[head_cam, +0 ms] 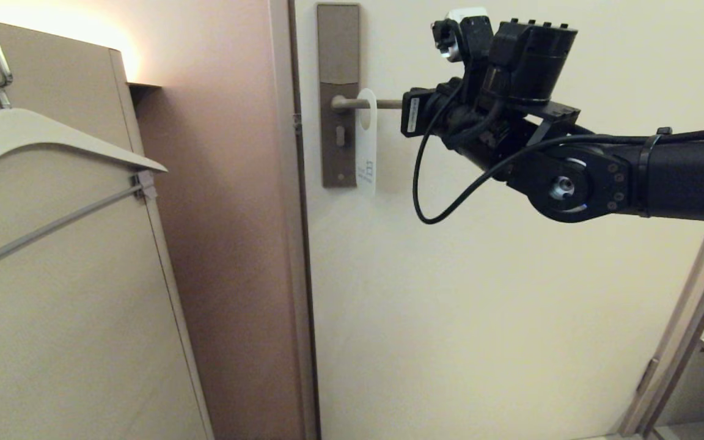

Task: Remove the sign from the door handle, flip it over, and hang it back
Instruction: Hang the sign back with the other side facing out

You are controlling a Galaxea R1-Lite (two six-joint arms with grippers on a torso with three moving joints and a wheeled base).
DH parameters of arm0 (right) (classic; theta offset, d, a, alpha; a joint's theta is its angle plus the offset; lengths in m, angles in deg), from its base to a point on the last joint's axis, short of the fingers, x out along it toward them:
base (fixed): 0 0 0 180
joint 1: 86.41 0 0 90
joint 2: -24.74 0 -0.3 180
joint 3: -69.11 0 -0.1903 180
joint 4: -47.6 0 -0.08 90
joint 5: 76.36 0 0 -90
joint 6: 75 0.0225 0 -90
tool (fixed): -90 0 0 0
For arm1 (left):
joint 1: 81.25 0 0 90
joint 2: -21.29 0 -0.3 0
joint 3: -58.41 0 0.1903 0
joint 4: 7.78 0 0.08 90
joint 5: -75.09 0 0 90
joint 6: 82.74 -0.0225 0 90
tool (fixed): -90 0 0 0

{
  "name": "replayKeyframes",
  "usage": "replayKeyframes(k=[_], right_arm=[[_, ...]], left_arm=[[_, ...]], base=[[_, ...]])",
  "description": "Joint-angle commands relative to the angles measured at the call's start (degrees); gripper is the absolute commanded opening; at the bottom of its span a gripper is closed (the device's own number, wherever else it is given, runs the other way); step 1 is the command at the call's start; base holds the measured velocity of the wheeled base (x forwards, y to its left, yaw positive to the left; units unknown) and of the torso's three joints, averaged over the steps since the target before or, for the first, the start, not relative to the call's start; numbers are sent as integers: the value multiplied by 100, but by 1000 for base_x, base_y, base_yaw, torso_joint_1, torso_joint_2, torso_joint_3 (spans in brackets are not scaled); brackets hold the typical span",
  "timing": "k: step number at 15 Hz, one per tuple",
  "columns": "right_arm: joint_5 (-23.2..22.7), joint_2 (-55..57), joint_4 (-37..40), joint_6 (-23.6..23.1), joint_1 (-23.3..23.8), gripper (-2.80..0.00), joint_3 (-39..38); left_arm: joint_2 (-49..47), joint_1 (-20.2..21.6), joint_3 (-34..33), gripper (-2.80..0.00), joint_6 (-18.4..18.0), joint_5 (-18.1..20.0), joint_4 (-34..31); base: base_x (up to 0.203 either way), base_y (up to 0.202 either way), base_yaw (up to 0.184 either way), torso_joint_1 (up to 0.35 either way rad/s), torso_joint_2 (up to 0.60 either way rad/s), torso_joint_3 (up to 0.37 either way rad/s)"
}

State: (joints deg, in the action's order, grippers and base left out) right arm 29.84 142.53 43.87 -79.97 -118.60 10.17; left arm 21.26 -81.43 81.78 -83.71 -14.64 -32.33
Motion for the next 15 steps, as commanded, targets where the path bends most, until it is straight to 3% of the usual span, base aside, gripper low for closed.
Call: replayKeyframes(k=[1,4,9,15], right_arm=[[18,238,-25,131,58,-280,-91],[32,650,-33,611,68,-280,9],[7,928,-42,629,22,-280,424],[-100,1352,-42,581,-384,-280,1199]], left_arm=[[2,1,0,-280,0,0,2],[2,1,0,-280,0,0,-5],[2,1,0,-280,0,0,2],[2,1,0,-280,0,0,-5]], base=[[0,0,0,0,0,0],[0,0,0,0,0,0],[0,0,0,0,0,0],[0,0,0,0,0,0]])
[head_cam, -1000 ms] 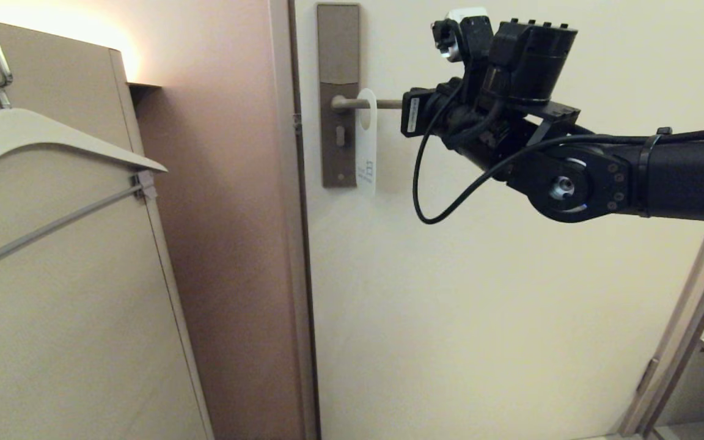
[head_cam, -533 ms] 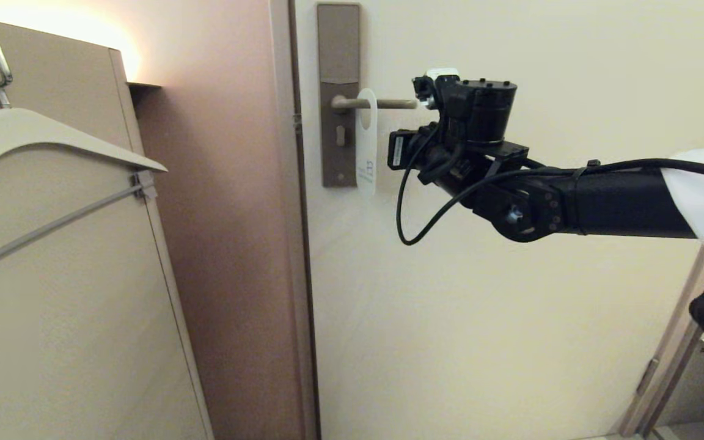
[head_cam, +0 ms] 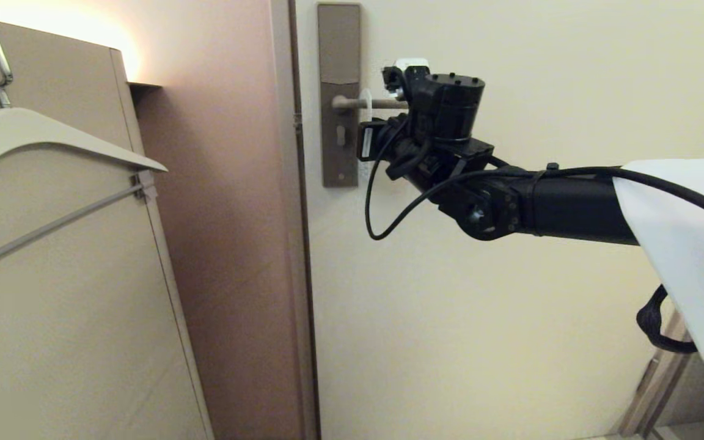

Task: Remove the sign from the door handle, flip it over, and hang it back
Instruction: Hang the sign back with the other side facing out

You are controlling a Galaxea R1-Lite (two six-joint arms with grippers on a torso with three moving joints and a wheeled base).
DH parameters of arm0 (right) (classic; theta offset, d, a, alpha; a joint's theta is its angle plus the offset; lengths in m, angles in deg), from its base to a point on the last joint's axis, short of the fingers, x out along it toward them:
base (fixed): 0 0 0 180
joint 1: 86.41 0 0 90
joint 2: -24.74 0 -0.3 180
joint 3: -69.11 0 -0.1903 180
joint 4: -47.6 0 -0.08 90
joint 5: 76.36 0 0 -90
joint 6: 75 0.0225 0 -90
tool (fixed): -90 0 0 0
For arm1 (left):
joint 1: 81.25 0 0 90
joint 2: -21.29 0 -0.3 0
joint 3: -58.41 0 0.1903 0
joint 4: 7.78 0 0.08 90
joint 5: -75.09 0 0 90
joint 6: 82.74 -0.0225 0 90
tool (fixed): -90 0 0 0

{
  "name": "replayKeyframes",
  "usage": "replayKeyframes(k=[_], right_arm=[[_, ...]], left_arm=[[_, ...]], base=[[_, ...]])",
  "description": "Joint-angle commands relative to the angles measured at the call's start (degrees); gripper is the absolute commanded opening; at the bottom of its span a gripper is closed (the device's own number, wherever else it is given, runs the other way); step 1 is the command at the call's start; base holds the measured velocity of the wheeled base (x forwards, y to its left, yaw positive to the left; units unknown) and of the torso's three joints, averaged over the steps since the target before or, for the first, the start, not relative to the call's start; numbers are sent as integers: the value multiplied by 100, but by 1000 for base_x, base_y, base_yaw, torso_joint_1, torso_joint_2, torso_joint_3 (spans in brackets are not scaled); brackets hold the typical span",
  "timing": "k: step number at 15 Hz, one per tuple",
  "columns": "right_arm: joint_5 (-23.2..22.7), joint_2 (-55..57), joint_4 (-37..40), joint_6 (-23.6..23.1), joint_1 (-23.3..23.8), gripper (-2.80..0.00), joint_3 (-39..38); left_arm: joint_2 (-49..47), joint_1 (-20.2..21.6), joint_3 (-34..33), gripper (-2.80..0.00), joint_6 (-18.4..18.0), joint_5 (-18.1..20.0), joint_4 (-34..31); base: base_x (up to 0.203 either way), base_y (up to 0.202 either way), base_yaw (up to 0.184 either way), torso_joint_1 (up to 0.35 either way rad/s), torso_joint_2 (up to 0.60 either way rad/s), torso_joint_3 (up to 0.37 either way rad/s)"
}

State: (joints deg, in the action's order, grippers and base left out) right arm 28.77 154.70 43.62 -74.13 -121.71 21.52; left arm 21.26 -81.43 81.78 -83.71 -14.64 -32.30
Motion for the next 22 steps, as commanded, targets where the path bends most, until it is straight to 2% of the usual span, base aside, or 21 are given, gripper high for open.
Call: replayKeyframes(k=[1,8,13,22], right_arm=[[7,148,-17,-25,-130,-280,64],[-2,487,-34,-123,-416,-280,416],[-2,651,-78,-439,-417,-280,425],[-11,1023,-52,-439,-338,-280,433]], left_arm=[[2,1,0,-280,0,0,2],[2,1,0,-280,0,0,2],[2,1,0,-280,0,0,-7],[2,1,0,-280,0,0,2]], base=[[0,0,0,0,0,0],[0,0,0,0,0,0],[0,0,0,0,0,0],[0,0,0,0,0,0]])
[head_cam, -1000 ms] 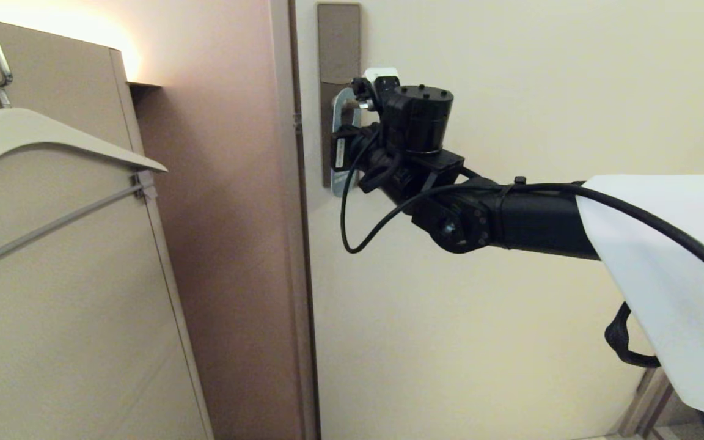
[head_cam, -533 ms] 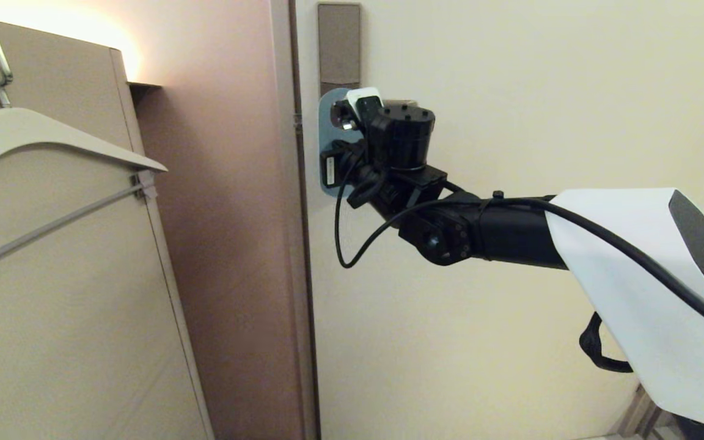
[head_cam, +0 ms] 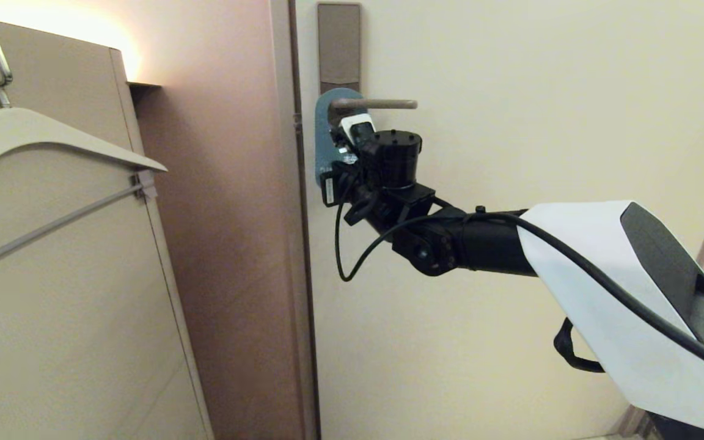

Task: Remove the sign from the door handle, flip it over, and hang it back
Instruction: Hang the sign back with the other side facing out

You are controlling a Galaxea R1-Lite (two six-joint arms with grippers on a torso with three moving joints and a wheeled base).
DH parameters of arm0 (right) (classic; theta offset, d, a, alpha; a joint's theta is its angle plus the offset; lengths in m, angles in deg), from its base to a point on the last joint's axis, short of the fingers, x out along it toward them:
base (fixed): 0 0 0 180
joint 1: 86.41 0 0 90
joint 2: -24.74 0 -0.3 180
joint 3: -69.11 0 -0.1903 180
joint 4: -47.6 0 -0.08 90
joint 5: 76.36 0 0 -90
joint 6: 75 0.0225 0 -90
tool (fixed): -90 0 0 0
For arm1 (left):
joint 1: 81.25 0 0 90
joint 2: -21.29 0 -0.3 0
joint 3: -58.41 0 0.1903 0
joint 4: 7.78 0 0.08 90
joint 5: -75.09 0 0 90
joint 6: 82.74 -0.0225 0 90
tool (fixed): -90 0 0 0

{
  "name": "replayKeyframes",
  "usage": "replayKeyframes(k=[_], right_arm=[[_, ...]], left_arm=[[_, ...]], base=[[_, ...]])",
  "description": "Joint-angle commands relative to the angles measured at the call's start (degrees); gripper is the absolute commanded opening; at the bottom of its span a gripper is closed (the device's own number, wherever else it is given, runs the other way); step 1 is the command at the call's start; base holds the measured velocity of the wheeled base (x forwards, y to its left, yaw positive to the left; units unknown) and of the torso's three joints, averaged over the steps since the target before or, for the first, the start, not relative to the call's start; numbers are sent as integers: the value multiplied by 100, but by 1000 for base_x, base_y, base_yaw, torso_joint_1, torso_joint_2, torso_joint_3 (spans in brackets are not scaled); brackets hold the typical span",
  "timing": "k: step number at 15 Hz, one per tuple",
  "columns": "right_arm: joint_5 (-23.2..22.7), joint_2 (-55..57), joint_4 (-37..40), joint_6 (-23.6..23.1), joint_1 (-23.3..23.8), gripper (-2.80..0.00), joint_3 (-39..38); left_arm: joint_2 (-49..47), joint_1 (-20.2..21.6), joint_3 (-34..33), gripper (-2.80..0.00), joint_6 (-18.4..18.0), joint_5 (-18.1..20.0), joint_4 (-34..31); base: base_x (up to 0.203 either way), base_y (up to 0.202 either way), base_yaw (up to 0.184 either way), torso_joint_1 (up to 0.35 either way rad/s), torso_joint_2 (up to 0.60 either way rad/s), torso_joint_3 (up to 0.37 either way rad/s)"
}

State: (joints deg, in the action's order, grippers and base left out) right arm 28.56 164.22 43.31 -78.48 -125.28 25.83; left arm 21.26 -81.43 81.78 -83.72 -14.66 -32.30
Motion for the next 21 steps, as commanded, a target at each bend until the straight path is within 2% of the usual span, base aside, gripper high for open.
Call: replayKeyframes(k=[1,8,15,21], right_arm=[[11,80,-21,-4,28,-280,2],[11,-396,-30,-11,226,-280,46],[-183,-562,-3,22,107,-280,37],[-718,-385,-39,49,81,-280,41]], left_arm=[[2,1,0,-280,1,1,-3],[2,1,0,-280,1,1,0],[2,1,0,-280,1,1,2],[2,1,0,-280,1,1,-7]], base=[[0,0,0,0,0,0],[0,0,0,0,0,0],[0,0,0,0,0,0],[0,0,0,0,0,0]])
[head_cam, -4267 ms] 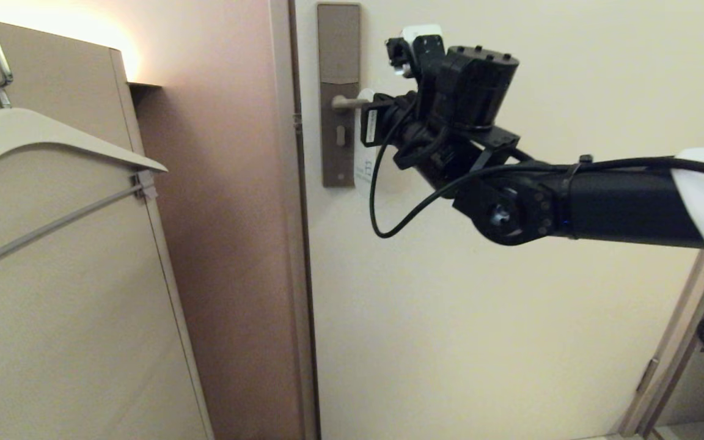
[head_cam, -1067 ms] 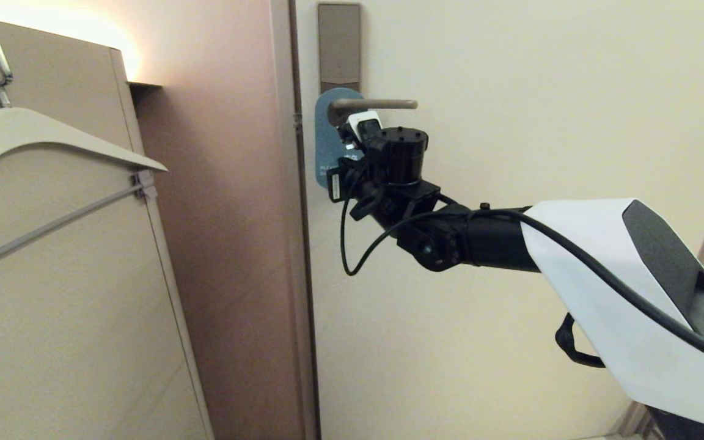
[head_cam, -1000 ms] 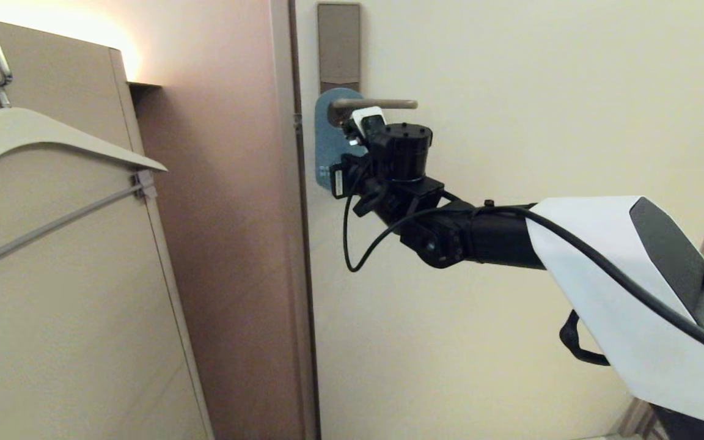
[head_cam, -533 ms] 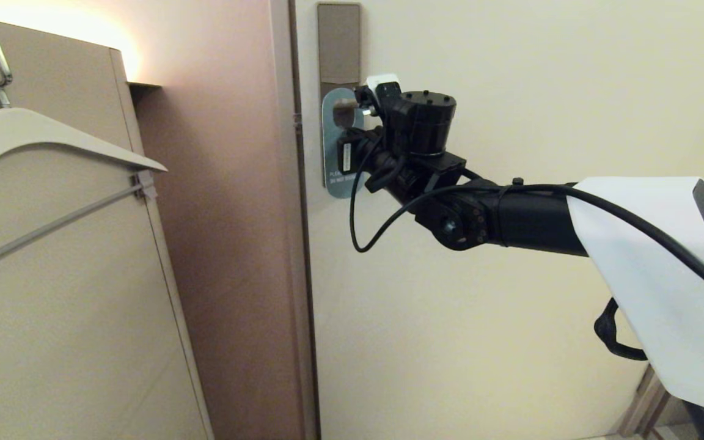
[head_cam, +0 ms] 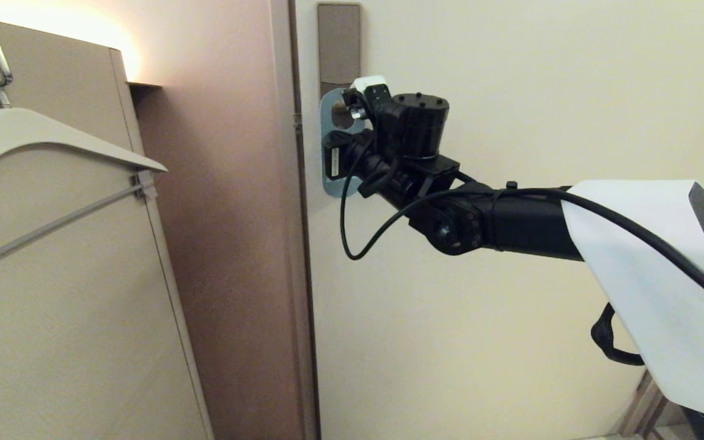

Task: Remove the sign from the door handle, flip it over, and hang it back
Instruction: Hang the sign back with the other side facing out

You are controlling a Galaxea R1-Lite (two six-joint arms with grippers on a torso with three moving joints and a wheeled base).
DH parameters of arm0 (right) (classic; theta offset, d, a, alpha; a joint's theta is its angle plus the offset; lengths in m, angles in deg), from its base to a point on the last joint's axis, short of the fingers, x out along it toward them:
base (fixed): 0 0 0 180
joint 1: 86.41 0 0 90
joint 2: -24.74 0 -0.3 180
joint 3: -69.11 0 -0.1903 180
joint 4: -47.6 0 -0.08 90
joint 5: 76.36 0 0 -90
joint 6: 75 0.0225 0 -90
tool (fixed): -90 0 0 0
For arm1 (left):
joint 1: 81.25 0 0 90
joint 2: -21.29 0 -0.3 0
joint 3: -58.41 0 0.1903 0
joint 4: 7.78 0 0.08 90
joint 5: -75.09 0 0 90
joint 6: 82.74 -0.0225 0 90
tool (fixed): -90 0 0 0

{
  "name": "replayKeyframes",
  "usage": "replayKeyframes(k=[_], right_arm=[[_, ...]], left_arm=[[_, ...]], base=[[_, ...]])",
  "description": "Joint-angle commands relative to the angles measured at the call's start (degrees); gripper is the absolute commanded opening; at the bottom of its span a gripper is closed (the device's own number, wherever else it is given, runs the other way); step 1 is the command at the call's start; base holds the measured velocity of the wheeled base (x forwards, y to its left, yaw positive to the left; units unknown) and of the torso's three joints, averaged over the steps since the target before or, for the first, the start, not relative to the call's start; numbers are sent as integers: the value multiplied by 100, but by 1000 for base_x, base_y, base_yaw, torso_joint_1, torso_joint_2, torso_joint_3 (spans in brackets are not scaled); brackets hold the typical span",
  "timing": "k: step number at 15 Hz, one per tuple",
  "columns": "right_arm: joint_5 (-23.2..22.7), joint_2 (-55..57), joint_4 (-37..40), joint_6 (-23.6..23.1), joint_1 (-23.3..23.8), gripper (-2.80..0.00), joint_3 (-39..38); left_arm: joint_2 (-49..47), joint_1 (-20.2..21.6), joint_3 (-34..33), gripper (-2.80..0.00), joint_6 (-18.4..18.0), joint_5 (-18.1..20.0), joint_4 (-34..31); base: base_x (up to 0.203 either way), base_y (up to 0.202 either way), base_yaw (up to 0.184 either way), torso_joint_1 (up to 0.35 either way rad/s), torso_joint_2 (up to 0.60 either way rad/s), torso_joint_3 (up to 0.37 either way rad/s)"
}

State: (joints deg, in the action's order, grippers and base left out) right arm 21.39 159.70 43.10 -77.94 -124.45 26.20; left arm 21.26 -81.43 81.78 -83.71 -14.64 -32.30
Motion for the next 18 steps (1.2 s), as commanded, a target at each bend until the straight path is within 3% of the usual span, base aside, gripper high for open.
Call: replayKeyframes(k=[1,18], right_arm=[[-89,127,-43,-5,-2,-280,1],[-810,549,-334,-5,464,-280,27]], left_arm=[[2,1,0,-280,0,0,-6],[2,1,0,-280,0,0,-7]], base=[[0,0,0,0,0,0],[0,0,0,0,0,0]])
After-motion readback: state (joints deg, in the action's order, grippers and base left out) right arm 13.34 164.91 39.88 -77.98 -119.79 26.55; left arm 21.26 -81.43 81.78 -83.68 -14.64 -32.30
